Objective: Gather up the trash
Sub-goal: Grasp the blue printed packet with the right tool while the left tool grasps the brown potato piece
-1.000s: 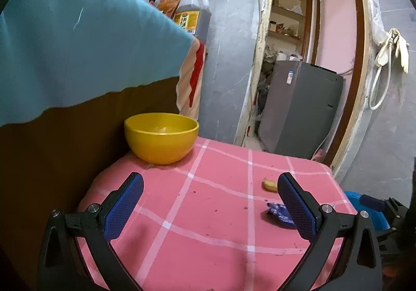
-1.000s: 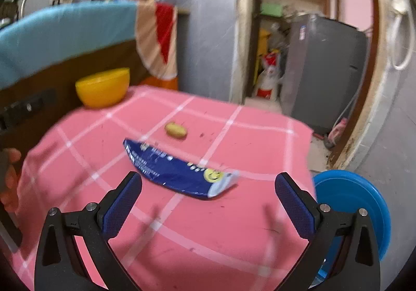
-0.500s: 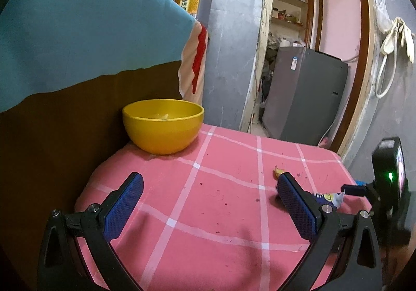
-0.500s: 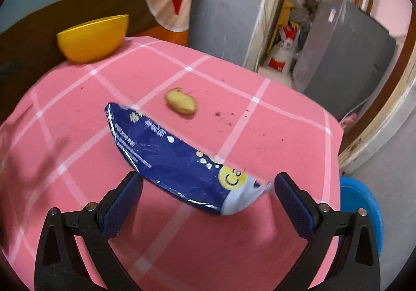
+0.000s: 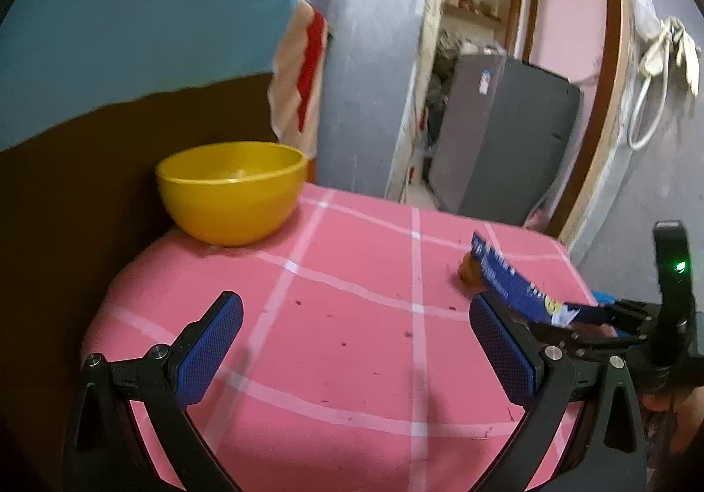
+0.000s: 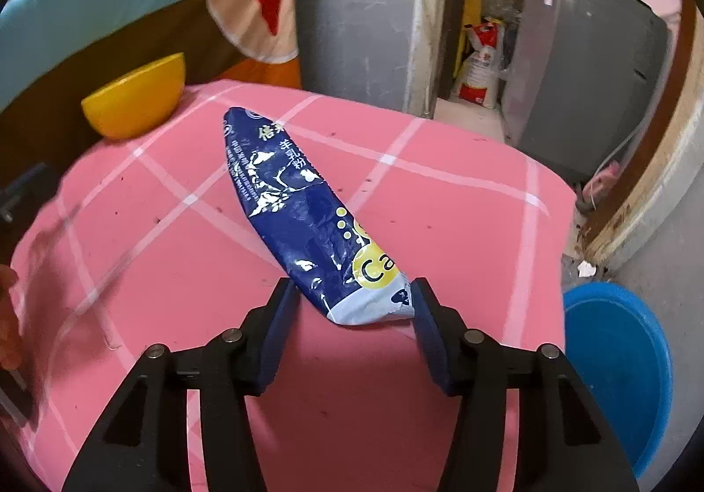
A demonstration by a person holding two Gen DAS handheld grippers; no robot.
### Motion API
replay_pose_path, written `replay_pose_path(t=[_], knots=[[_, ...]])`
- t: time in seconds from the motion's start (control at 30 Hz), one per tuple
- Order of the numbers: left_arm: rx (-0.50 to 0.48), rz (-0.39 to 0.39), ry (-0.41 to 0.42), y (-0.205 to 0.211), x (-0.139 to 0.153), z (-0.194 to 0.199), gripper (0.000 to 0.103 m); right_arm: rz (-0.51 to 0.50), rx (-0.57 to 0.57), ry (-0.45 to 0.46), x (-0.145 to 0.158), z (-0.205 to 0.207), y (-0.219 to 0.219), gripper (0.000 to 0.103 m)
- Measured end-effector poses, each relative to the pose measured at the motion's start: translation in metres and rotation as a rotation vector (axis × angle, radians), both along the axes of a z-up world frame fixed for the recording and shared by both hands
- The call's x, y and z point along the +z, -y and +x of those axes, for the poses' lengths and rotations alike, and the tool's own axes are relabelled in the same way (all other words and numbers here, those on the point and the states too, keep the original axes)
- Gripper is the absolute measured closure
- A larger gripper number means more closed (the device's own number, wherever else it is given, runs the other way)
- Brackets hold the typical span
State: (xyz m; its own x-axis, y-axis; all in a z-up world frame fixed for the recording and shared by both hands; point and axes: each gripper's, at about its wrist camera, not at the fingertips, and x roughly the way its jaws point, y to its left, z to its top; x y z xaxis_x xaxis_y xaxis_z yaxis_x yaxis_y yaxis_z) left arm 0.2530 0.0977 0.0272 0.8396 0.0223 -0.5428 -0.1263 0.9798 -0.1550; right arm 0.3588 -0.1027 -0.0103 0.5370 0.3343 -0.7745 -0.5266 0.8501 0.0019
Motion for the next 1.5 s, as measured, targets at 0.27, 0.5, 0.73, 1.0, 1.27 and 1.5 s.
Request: replay_pose_path(t=[0.27,0.5,0.73,1.0,1.27,1.5], knots=[[-0.093,-0.005,-0.117,0.019,-0.013,0.036,0.002,0.124,-0.068,-0.025,0.003,0.009,0.021,0.059],[-0.176,-0.002,-0.147,0.038,-0.017,0.068,0.003,0.158,-0.102,-0.027,0.006,0.022,0.03,0.061],[-0.274,0.011,-0.215,0.058,-0.023,0.108,0.021,0.203,-0.122,-0.039,0.006,0.037,0.041,0.062],[-0.344,-0.04,-0.329,0.064,-0.038,0.144,0.056,0.232,-0.125,-0.047,0.005,0.038,0.046,0.063],[-0.347,0.016,-0.362,0.078,-0.041,0.165,0.075,0.238,-0.125,-0.045,0.005,0.038,0.048,0.063],[-0.349,0.009,-0.345,0.079,-0.043,0.156,0.078,0.218,-0.118,-0.03,0.006,0.035,0.047,0.063]])
